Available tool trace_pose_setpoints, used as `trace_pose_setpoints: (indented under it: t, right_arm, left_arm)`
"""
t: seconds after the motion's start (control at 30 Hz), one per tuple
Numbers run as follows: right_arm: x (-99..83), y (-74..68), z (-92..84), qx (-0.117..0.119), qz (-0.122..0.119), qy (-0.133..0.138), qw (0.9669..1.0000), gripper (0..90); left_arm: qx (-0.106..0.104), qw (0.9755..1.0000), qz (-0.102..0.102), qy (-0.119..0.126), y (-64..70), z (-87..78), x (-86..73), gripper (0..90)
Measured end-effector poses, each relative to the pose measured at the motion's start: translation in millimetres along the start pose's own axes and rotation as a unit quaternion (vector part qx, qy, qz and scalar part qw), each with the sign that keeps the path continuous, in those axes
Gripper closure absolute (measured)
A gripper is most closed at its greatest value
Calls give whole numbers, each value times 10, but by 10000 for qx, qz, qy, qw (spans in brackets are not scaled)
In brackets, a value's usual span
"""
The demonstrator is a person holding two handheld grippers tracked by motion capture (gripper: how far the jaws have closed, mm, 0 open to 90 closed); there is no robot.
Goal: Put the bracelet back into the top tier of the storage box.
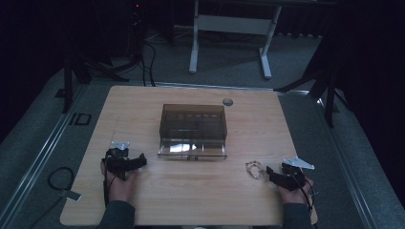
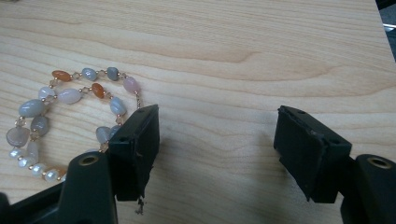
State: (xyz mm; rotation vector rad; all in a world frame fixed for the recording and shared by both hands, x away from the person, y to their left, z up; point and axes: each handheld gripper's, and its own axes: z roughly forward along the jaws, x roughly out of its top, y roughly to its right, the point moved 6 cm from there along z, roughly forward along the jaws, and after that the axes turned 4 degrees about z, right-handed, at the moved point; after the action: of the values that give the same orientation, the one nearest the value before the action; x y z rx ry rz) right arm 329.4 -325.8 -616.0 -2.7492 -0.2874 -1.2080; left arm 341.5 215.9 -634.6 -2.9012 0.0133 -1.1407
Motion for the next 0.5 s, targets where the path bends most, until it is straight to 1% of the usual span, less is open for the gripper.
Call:
trace_pose_setpoints:
  t: [0.5]
  right_arm:
    - [-2, -4, -4, -9, 0, -22, 10000, 301]
  left_arm:
    - [0, 10000, 0, -1, 0, 0, 0, 20]
